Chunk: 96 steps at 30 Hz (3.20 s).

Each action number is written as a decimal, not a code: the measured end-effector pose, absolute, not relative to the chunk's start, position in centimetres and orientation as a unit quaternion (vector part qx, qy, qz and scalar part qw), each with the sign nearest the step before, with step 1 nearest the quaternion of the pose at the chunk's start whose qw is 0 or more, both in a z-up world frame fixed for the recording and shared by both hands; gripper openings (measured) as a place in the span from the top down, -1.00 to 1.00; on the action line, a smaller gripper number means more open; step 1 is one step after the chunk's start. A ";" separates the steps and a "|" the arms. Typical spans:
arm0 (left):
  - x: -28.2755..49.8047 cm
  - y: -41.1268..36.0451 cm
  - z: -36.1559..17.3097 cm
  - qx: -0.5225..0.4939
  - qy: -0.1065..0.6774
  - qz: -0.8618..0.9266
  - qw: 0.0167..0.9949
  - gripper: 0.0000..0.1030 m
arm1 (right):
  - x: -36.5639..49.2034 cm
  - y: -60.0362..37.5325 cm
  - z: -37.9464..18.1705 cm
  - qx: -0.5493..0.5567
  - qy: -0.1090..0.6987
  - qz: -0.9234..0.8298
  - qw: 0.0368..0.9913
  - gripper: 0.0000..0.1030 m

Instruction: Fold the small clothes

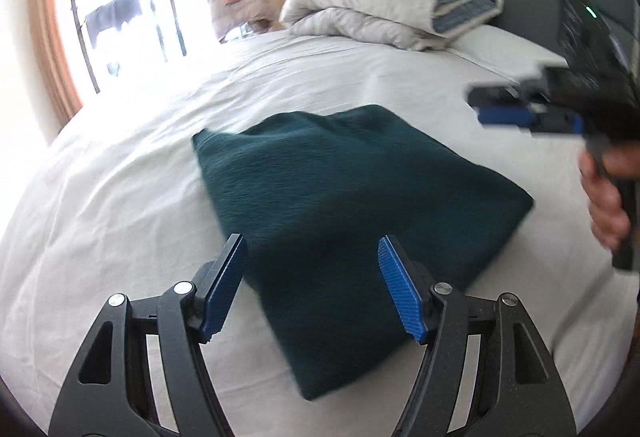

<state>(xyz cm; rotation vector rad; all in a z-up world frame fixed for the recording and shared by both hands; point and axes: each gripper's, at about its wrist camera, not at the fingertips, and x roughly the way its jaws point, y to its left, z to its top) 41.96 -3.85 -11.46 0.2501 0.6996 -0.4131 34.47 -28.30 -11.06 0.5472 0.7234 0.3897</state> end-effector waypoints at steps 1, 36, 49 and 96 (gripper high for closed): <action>41.9 -4.7 -11.0 0.118 0.342 -0.195 0.911 -0.29 | 35.0 -28.2 -11.4 0.267 0.359 0.196 0.873 0.19; 48.5 -7.3 -17.4 0.112 0.407 -0.198 0.885 -0.32 | 35.6 -31.1 -19.7 0.328 0.401 0.147 0.843 0.91; 53.5 -5.6 -13.6 0.034 0.374 -0.232 0.897 0.23 | 36.6 -29.8 -11.2 0.299 0.348 0.231 0.858 0.58; 55.1 -2.0 -20.5 -0.127 0.497 -0.247 0.822 0.28 | 39.6 -27.4 -16.0 0.192 0.480 0.182 0.836 0.46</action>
